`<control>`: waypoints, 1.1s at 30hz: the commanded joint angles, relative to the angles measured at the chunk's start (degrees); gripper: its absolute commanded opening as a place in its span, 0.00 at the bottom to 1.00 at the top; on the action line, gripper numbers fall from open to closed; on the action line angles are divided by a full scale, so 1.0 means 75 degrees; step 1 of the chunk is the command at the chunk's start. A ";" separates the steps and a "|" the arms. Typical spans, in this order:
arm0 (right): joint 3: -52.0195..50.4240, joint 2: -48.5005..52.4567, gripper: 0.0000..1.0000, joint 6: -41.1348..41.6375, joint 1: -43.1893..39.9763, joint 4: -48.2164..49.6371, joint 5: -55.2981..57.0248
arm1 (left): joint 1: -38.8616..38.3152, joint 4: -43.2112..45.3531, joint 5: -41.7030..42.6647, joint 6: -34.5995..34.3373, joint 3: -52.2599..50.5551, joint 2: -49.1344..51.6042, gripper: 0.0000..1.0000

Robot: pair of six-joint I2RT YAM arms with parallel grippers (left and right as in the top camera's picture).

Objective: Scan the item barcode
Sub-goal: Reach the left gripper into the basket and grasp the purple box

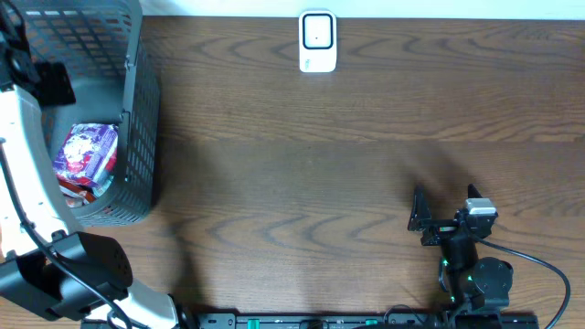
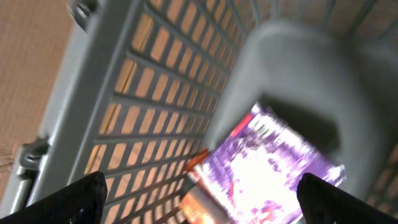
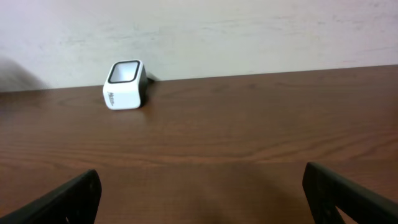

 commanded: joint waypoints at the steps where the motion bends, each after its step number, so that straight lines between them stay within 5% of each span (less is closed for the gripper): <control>1: -0.0026 -0.0047 0.99 -0.0070 -0.0009 -0.0009 -0.0038 | 0.0032 -0.0140 0.0574 0.0976 -0.0679 0.0119 0.98; 9: -0.0026 -0.0047 0.99 -0.0070 -0.0009 -0.0009 -0.0038 | -0.0213 0.0134 0.1157 0.2302 -0.2591 0.0119 0.98; 27: -0.0026 -0.0050 0.99 -0.0070 -0.0009 -0.0009 -0.0038 | -0.0213 0.2168 0.0047 0.2314 -0.4508 0.0128 0.98; 31: -0.0026 -0.0047 0.99 -0.0070 -0.0009 -0.0009 -0.0038 | -0.0137 0.2273 0.0044 0.2311 -0.4523 0.0128 0.70; 33: -0.0026 -0.0047 0.99 -0.0070 -0.0009 -0.0009 -0.0041 | -0.0079 0.2279 0.0047 0.2311 -0.4523 0.0128 0.66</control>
